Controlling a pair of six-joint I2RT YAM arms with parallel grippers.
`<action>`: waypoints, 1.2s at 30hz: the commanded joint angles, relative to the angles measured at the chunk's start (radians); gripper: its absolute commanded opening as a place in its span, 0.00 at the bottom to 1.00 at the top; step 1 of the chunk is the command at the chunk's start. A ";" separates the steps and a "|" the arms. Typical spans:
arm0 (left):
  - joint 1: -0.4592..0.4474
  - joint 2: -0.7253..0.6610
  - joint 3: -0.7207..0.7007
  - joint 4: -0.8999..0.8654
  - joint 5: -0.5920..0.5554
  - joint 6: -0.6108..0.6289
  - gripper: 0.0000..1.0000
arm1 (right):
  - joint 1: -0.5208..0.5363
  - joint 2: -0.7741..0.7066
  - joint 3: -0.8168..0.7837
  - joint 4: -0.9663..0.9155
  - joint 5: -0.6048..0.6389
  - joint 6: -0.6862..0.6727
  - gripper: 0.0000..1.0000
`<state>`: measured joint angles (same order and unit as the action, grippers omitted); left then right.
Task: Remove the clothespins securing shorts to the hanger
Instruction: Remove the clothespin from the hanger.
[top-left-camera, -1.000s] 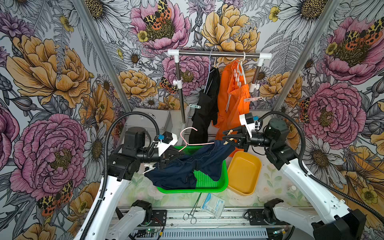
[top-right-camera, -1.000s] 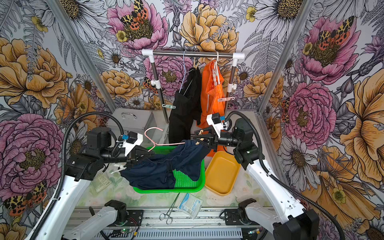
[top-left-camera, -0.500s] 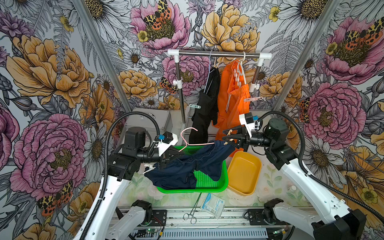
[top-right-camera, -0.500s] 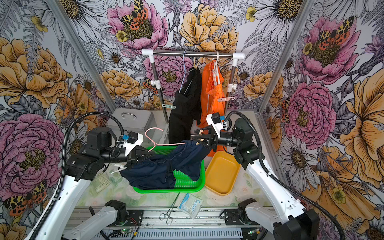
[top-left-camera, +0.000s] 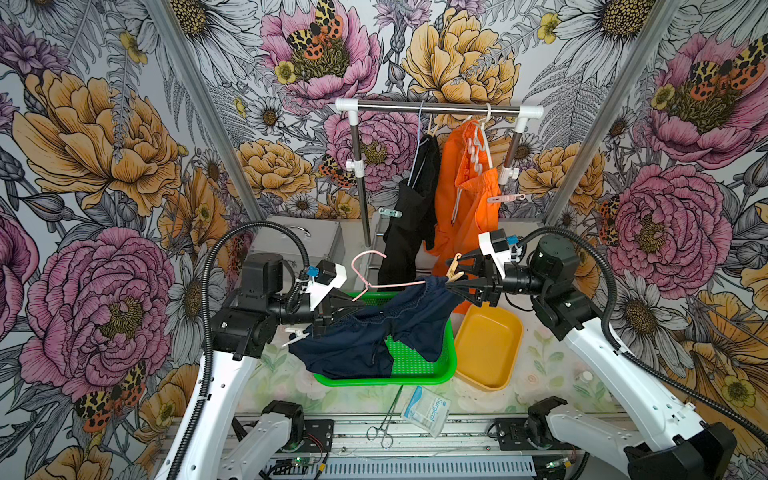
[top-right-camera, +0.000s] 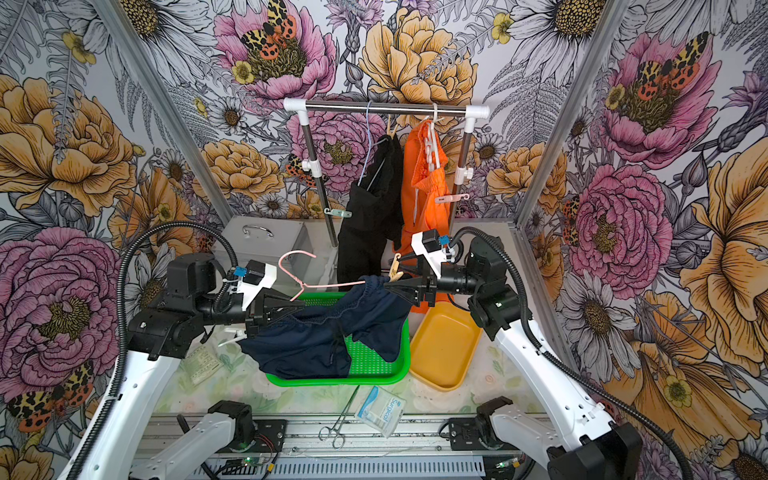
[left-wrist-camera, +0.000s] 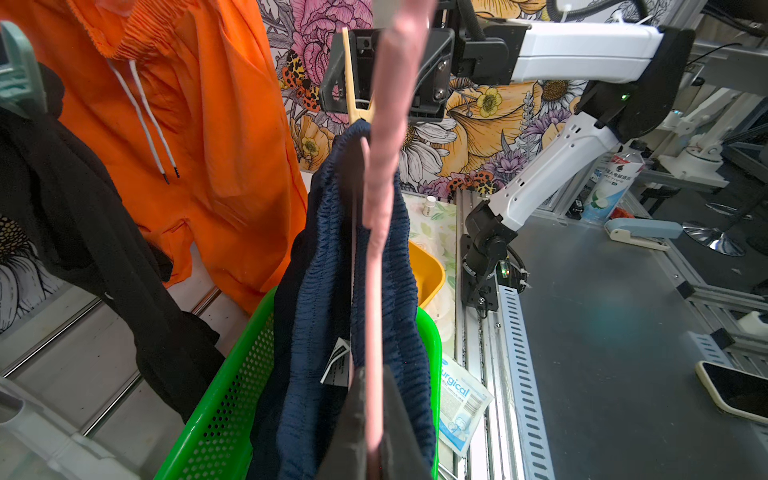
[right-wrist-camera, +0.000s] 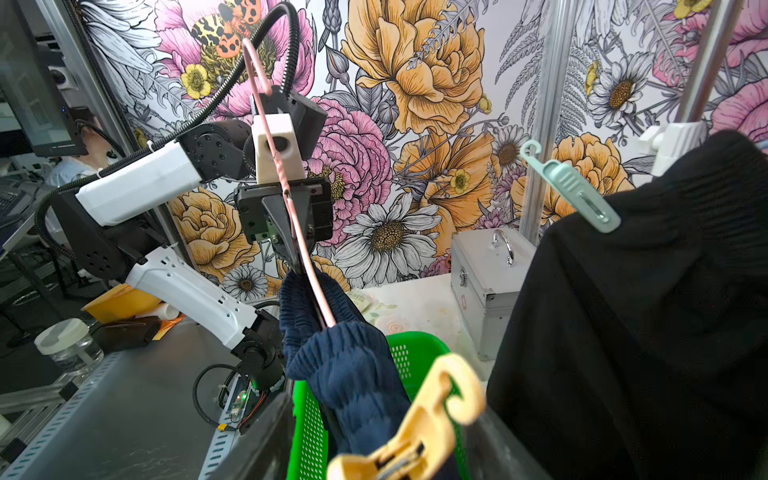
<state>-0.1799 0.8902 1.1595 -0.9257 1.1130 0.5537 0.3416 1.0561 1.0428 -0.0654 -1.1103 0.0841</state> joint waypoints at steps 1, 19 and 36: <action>0.004 -0.010 0.037 0.018 0.089 0.012 0.00 | -0.002 0.004 0.062 -0.027 -0.035 -0.061 0.66; -0.045 -0.013 0.026 0.018 0.017 -0.003 0.00 | -0.003 0.069 0.125 -0.031 -0.120 -0.063 0.51; -0.048 -0.016 0.016 0.018 -0.002 -0.013 0.00 | -0.001 0.052 0.123 -0.030 -0.103 -0.056 0.24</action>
<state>-0.2188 0.8898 1.1595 -0.9314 1.0996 0.5491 0.3393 1.1263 1.1431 -0.1009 -1.2095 0.0334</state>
